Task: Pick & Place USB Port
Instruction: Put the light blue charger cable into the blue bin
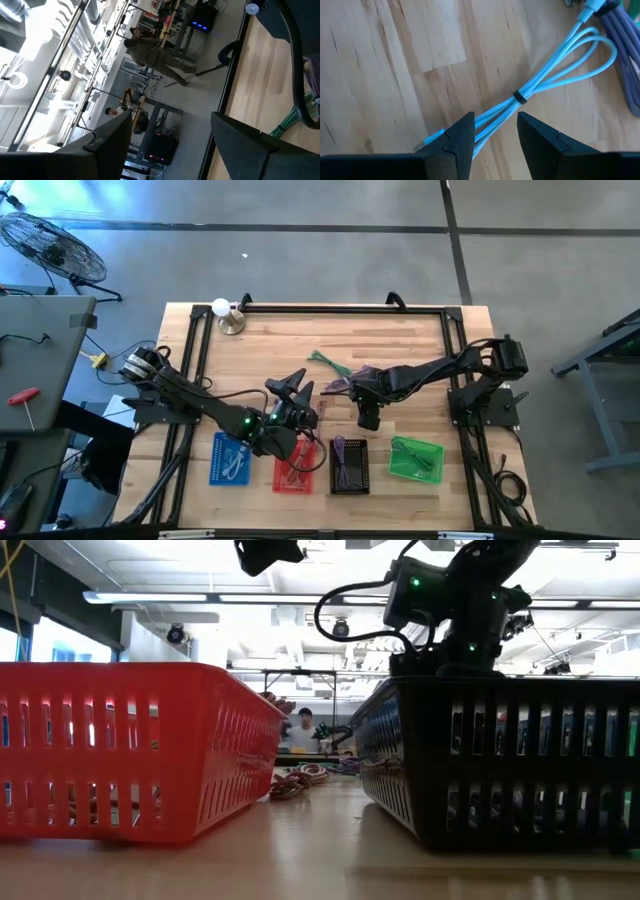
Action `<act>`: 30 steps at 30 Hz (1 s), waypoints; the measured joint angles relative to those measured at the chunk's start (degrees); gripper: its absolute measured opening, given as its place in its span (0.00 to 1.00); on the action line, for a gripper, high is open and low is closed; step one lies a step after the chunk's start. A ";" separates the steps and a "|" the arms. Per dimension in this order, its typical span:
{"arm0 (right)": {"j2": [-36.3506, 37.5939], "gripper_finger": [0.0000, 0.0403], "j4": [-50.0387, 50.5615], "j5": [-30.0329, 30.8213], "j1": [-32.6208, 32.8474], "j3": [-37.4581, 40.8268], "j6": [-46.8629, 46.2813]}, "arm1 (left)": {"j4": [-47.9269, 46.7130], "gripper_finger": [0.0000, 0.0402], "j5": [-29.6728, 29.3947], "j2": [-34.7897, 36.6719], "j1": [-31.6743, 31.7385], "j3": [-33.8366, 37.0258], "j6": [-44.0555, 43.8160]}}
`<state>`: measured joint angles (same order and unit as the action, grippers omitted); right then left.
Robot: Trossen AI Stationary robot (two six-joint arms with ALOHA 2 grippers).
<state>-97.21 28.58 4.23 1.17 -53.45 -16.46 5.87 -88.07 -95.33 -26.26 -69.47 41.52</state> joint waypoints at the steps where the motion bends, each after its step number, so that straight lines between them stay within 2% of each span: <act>1: 0.00 0.35 0.04 0.02 0.00 0.00 0.02 | 0.00 0.66 0.00 0.00 0.00 0.00 0.00; 16: -1.46 0.34 0.37 1.85 -0.46 0.00 0.04 | 0.02 0.66 0.02 -0.02 0.00 0.00 -0.09; 20: -1.46 0.25 0.60 1.86 -0.50 0.00 1.24 | 0.00 0.66 0.02 -0.02 0.00 0.00 -0.17; 25: -1.46 0.04 0.72 2.25 -0.55 0.00 3.53 | 0.00 0.66 0.00 -0.02 0.00 0.00 -0.17; 30: -1.46 0.02 0.88 2.95 -0.55 0.00 3.55 | 0.00 0.66 0.00 -0.02 0.00 0.00 -0.22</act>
<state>-98.67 29.46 7.19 0.62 -53.45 -12.91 5.87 -88.07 -95.35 -26.26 -69.47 41.30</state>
